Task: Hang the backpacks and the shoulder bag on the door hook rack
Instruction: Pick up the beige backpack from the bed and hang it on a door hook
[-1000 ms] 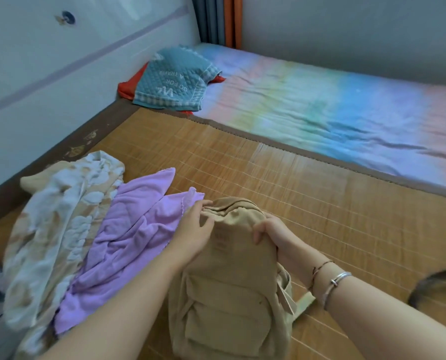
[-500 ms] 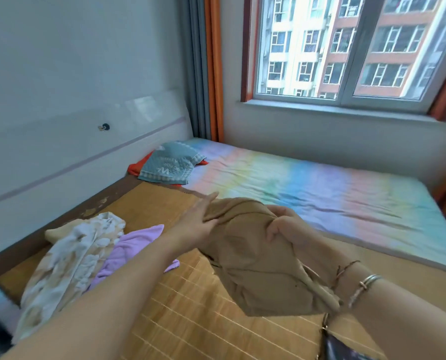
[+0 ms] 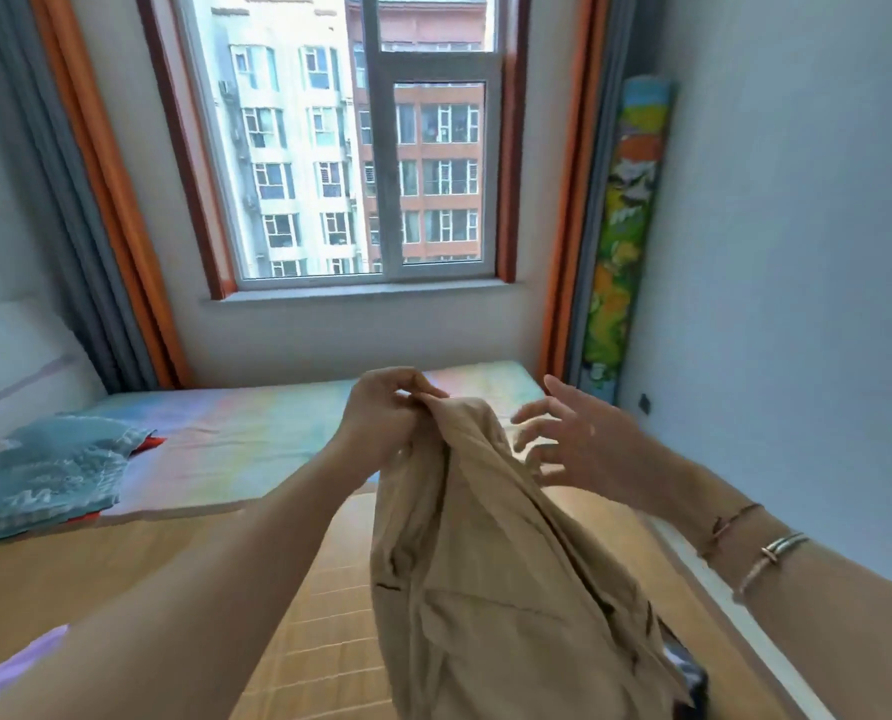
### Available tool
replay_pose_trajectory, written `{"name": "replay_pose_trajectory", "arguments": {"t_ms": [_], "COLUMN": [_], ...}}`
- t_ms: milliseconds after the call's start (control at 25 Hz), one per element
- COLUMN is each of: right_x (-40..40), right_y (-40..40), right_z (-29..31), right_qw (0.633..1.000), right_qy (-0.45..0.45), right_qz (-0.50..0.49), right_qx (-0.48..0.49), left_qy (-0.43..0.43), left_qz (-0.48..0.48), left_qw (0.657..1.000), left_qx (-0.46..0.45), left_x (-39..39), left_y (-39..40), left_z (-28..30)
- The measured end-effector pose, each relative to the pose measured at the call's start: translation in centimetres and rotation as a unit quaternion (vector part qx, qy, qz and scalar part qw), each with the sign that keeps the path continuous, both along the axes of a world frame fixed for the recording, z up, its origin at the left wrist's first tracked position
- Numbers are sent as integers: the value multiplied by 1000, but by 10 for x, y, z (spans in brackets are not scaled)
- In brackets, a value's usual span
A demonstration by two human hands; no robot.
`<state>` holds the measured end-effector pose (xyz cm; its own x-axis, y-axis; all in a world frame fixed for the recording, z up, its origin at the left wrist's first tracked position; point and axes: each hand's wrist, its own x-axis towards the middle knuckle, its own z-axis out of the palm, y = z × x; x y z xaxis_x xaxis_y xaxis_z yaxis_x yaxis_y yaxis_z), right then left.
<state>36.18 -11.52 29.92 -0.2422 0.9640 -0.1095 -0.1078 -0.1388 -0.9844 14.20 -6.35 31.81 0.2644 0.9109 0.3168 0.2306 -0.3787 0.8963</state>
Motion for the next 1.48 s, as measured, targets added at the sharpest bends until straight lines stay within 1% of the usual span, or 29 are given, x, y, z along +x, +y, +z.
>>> {"name": "replay_pose_trajectory", "arguments": {"t_ms": [40, 80, 120, 160, 240, 320, 400, 480, 560, 600, 640, 720, 840, 880, 960, 1040, 1080, 1120, 1160, 1200, 1240, 1280, 1360, 1400, 1480], "right_x": [13, 25, 38, 47, 65, 89, 115, 142, 174, 190, 205, 241, 296, 312, 344, 367, 375, 382, 387, 389, 391, 394, 403, 408, 421], "right_y": [-14, -29, -47, -62, -102, -143, -177, -211, -258, -284, -308, -359, -441, -469, -535, -600, -628, -656, -682, -700, -718, -735, -761, -772, -793], "right_z": [-6, -11, -14, -16, -16, -17, -17, -11, -5, 0, 6, 14, 29, 35, 50, 69, 77, 88, 99, 108, 118, 126, 136, 139, 145], "right_qw": [994, 971, 942, 928, 925, 915, 923, 933, 927, 917, 901, 856, 801, 771, 700, 636, 613, 599, 598, 607, 612, 608, 590, 571, 534], "right_qy": [-71, -170, -256, -302, -339, -374, -349, -320, -334, -354, -378, -424, -425, -425, -432, -433, -427, -414, -397, -377, -366, -365, -377, -387, -395], "right_qz": [-82, -159, -200, -196, -155, -150, -160, -160, -169, -185, -213, -294, -422, -474, -569, -639, -665, -685, -696, -698, -700, -704, -714, -724, -747], "right_qx": [19, 53, 82, 94, 69, 33, 10, -27, -29, -22, -21, -21, -17, -16, 2, 18, 19, 18, 23, 33, 39, 38, 18, -1, -38], "left_qy": [-5, -3, -1, -6, -23, -33, -41, -44, -38, -34, -32, -32, -44, -50, -63, -65, -57, -44, -25, -4, 18, 34, 43, 45, 68], "left_qz": [-49, -100, -147, -183, -248, -304, -343, -359, -380, -398, -420, -467, -526, -540, -571, -604, -621, -639, -659, -674, -699, -732, -789, -812, -858], "left_qw": [999, 995, 989, 983, 968, 951, 938, 931, 923, 916, 906, 883, 847, 837, 815, 792, 779, 765, 748, 734, 710, 677, 612, 581, 508], "left_qx": [-13, -13, -9, 2, 22, 33, 37, 42, 44, 38, 35, 39, 60, 67, 74, 64, 63, 67, 74, 83, 86, 71, 5, -18, -22], "left_x": [19, 37, 57, 73, 105, 140, 170, 201, 241, 265, 289, 338, 403, 422, 468, 513, 534, 556, 577, 592, 610, 631, 668, 687, 722], "left_y": [-12, -23, -37, -49, -76, -103, -125, -145, -174, -193, -212, -255, -321, -341, -387, -432, -452, -475, -498, -515, -535, -557, -597, -617, -655], "left_z": [4, 6, 7, 9, 17, 29, 40, 45, 43, 41, 40, 42, 51, 54, 57, 59, 60, 59, 59, 60, 61, 63, 73, 79, 88]}}
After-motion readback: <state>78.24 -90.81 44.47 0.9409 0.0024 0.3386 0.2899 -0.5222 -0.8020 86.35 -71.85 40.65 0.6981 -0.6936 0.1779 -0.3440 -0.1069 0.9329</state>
